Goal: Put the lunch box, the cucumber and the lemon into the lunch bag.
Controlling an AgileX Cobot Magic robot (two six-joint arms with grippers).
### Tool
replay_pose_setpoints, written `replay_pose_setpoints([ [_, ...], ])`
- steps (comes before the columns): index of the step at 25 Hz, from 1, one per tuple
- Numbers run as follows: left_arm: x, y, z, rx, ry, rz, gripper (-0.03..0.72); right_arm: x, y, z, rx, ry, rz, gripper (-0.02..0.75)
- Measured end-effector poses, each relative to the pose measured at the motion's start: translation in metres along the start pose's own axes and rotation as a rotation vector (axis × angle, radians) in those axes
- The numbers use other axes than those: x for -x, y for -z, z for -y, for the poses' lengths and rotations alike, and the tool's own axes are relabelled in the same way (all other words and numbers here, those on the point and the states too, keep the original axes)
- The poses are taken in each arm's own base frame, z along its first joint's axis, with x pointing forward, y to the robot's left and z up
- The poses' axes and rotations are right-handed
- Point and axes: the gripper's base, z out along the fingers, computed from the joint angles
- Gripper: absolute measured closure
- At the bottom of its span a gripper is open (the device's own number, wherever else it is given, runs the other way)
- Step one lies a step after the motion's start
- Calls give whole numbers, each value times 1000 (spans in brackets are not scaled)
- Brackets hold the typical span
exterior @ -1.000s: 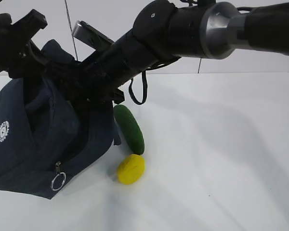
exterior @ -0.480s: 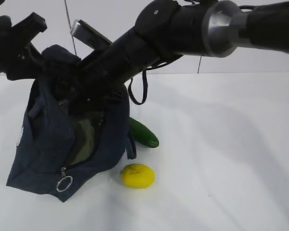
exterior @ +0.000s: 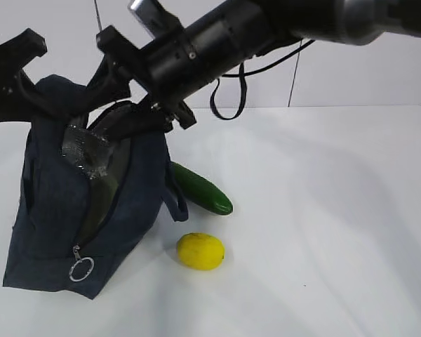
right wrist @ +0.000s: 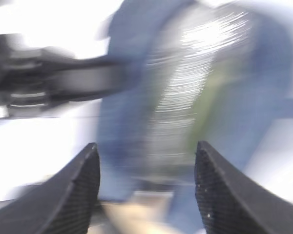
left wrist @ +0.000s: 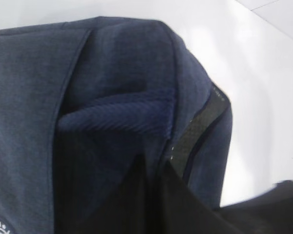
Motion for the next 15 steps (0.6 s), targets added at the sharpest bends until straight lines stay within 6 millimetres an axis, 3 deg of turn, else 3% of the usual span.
replay_pose_setpoints([
  [5,0,0,-3,27,-28,-5,695,18,39,-5,-34,84,38,269],
  [15,0,0,-4,41,-43,-8,695,29,75,17,-602,359,-21,269],
])
